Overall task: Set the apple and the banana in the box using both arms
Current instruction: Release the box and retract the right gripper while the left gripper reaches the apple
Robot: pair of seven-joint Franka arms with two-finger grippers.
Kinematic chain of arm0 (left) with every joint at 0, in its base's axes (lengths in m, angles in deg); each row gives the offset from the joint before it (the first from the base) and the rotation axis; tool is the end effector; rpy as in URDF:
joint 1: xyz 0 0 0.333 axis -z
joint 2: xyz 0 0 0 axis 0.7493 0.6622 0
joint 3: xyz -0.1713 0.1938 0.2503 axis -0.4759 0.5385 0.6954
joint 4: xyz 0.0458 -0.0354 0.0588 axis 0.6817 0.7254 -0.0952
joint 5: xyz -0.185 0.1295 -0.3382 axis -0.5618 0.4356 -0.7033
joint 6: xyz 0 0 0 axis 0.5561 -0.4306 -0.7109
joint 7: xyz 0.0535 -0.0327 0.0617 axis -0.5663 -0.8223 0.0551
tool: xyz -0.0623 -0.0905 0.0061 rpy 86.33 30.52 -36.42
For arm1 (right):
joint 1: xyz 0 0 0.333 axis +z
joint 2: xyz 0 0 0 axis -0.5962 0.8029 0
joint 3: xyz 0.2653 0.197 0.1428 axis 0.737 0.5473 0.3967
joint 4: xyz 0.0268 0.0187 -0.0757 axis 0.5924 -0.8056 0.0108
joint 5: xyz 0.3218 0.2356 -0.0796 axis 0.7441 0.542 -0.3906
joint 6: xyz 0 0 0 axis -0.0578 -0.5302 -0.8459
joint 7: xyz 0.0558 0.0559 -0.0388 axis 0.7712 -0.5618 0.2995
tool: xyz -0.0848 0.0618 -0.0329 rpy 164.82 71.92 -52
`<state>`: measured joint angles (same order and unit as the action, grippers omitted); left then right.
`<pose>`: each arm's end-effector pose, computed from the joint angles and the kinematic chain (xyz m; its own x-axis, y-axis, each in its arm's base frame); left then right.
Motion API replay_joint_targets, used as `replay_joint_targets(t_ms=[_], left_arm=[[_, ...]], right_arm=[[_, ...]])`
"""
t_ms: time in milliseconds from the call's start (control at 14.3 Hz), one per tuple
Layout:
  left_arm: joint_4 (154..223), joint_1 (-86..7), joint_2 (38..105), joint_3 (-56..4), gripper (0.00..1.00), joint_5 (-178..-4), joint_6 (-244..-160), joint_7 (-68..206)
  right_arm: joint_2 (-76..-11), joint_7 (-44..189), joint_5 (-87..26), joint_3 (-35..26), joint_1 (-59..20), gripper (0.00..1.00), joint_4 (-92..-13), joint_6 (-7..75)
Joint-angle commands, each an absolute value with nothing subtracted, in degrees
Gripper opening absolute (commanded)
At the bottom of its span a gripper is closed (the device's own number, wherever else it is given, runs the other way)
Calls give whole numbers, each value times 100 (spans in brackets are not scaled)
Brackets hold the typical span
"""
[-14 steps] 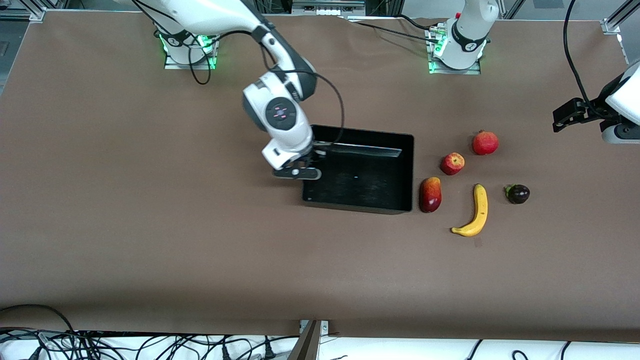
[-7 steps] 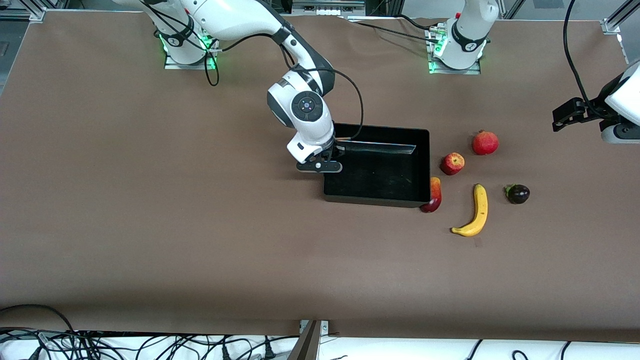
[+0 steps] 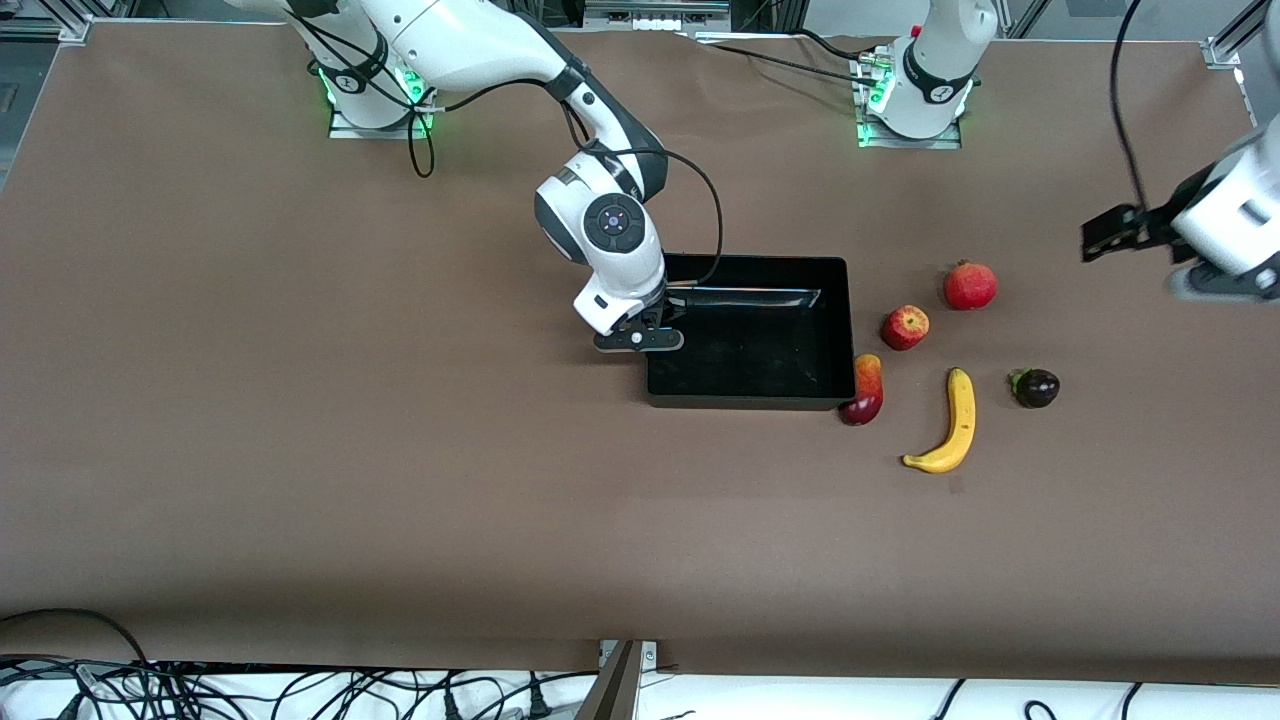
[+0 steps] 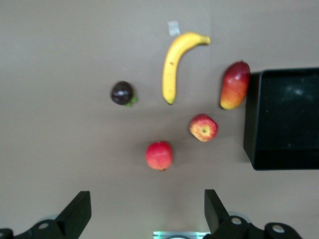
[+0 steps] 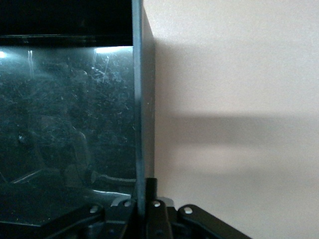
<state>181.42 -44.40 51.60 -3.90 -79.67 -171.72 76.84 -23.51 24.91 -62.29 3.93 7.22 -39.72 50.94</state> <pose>0.5874 -0.0010 0.5855 0.9789 -0.0322 -0.2018 -0.0422 -0.9981 -0.0455 0.5226 0.5527 0.2472 0.9993 0.0084 -0.0373 0.0041 -0.9937 -0.1123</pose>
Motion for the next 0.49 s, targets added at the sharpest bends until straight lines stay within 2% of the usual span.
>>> replay_joint_targets(t_ms=[0, 210, 421], left_arm=[[18171, -4432, 5841, -366, 100, -8192, -16986, 7834], [18470, -4388, 6088, -383, 100, -8228, -17405, 8122], [19321, -4388, 6115, -611, 100, -8202, -18607, 9211]], right_arm=[[-2330, 2523, -6251, 366, 770, 99, -3801, 5122], [-2566, 2593, -6225, 340, 648, 100, -3784, 5034], [-3259, 2637, -6268, 34, 419, 100, -3784, 4308]])
